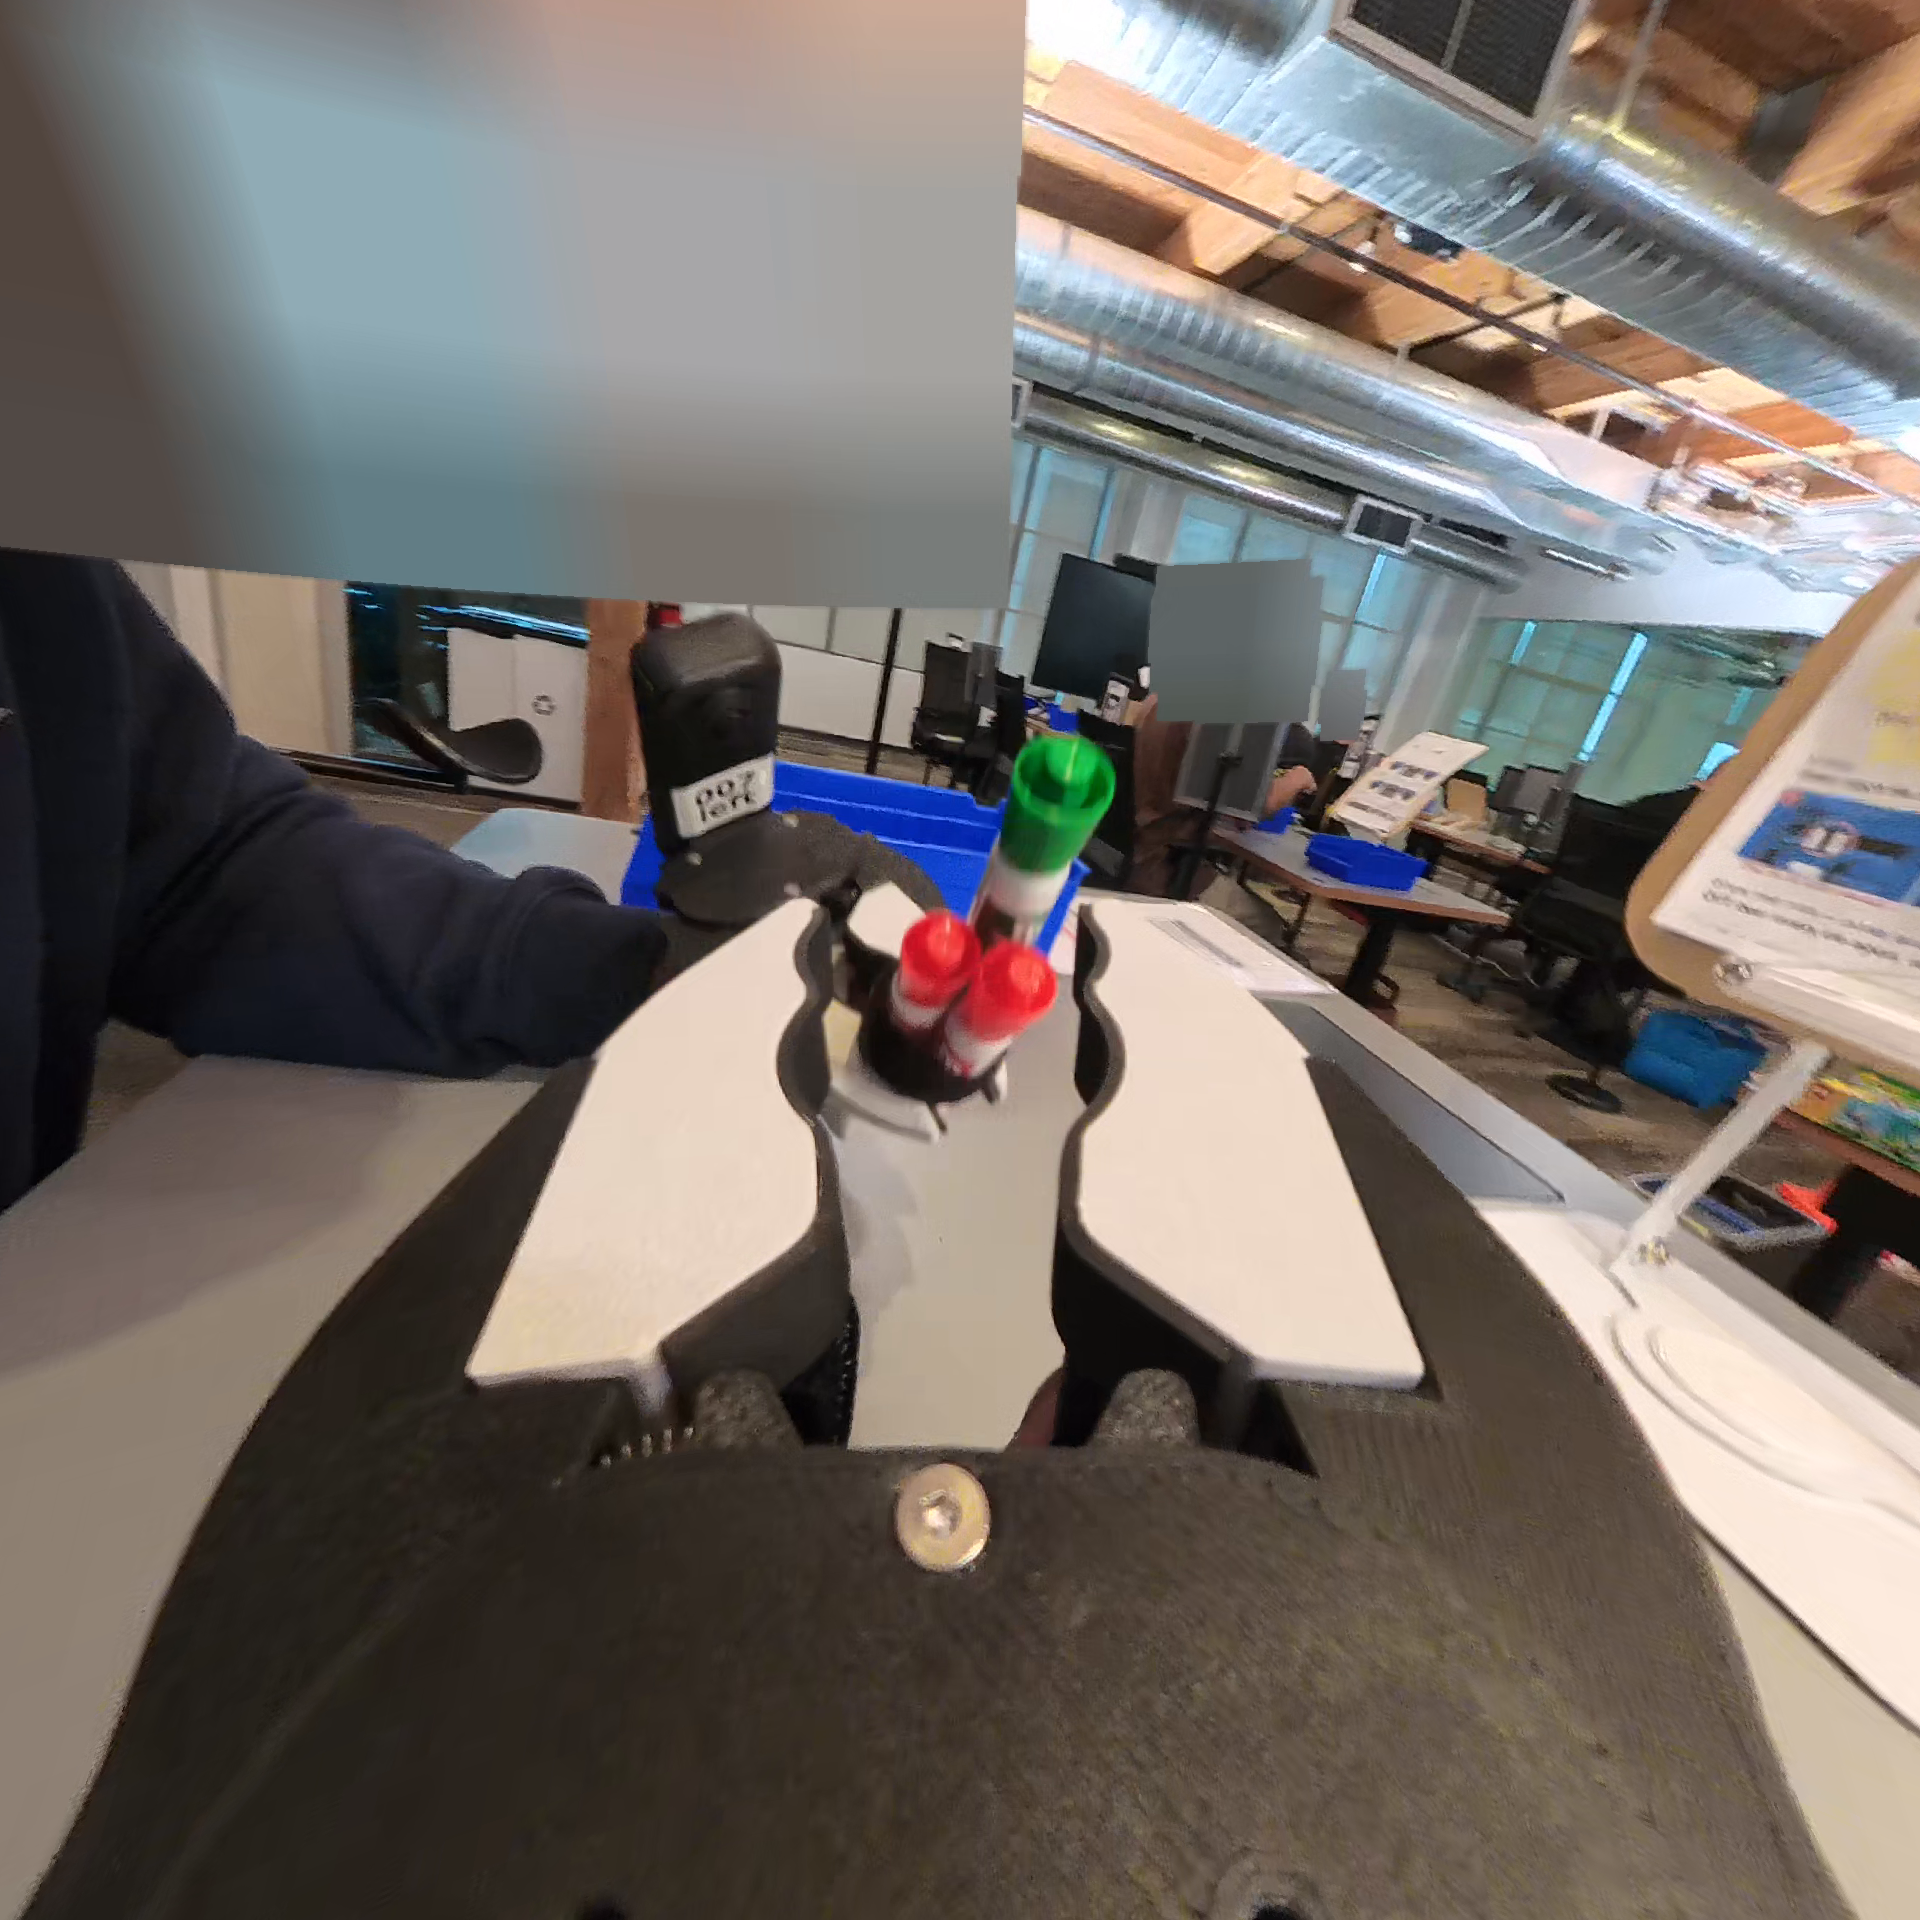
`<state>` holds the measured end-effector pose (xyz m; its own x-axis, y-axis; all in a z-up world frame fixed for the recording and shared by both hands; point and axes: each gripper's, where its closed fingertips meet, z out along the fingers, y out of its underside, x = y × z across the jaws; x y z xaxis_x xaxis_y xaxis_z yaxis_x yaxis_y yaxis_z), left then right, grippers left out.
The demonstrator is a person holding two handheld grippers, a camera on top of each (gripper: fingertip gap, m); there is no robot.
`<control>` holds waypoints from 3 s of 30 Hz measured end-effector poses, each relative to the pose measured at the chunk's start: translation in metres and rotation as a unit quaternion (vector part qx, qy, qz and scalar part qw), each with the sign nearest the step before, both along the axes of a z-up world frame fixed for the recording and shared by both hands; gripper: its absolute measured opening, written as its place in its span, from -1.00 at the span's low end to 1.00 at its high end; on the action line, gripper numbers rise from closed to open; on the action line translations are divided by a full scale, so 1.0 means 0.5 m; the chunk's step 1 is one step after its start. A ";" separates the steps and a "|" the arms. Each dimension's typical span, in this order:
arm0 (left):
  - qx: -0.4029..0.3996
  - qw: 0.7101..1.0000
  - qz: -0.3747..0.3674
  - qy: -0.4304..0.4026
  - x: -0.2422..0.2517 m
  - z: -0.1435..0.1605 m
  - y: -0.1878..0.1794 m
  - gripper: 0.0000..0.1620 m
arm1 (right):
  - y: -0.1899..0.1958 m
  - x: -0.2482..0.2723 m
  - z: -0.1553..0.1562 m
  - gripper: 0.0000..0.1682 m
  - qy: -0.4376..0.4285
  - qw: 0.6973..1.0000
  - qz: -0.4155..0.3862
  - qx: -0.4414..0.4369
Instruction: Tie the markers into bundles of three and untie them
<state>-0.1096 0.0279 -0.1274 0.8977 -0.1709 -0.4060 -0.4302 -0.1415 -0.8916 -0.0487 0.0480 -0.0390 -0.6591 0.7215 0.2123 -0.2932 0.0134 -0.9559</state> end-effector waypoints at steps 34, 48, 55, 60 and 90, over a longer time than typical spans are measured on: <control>0.029 0.983 0.090 0.160 0.029 0.021 0.025 -0.76 | -0.074 -0.095 -0.113 -0.32 -0.154 0.979 -0.084 -0.100; 0.028 0.978 0.110 0.176 0.020 0.021 0.027 -0.76 | -0.069 -0.101 -0.115 -0.44 -0.134 0.981 -0.111 -0.086; 0.031 0.978 0.110 0.172 0.019 0.021 0.027 -0.76 | -0.068 -0.099 -0.112 -0.45 -0.131 0.981 -0.110 -0.089; 0.025 0.979 0.112 0.166 0.012 0.016 0.027 -0.74 | -0.065 -0.098 -0.109 -0.45 -0.128 0.981 -0.111 -0.090; -0.023 0.975 0.108 0.192 0.006 -0.007 0.026 -0.77 | -0.073 -0.083 -0.102 -0.43 -0.109 0.989 -0.086 -0.060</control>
